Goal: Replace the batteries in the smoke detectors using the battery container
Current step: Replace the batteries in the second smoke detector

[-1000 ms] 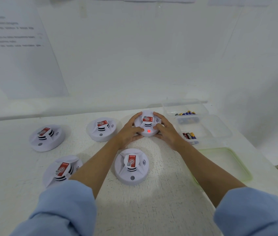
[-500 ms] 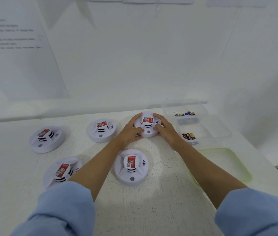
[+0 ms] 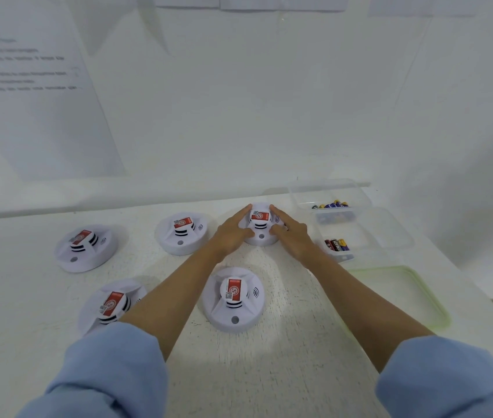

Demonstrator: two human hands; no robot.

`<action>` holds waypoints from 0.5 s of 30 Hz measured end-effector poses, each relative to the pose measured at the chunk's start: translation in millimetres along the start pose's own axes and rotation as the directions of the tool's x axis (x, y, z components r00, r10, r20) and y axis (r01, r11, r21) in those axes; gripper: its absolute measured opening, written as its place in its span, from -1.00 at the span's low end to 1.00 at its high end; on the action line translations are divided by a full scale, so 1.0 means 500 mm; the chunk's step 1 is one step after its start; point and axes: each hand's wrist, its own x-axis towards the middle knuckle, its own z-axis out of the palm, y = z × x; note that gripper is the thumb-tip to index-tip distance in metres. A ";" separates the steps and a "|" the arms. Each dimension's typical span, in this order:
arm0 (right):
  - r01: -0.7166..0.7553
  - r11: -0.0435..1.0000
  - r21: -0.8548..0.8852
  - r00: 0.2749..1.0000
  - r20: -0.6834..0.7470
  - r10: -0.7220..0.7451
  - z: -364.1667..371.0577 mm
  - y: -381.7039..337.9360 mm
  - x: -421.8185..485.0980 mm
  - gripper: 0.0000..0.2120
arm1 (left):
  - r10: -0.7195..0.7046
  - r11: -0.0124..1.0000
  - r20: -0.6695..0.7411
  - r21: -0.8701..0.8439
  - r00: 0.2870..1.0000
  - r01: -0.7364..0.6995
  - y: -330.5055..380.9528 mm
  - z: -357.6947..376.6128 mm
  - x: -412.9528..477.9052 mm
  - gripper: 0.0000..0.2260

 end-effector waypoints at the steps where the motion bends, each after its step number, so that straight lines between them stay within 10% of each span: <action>1: 0.003 1.000 -0.026 1.000 0.003 -0.003 0.001 -0.001 0.000 -0.52 | -0.006 1.000 -0.004 0.015 1.000 0.006 -0.001 0.000 0.002 -0.43; 15: 0.212 0.886 -0.412 0.969 -0.028 -0.245 0.000 -0.033 -0.007 -0.54 | 0.133 0.983 -0.230 0.155 0.964 -0.099 0.016 -0.016 -0.022 -0.56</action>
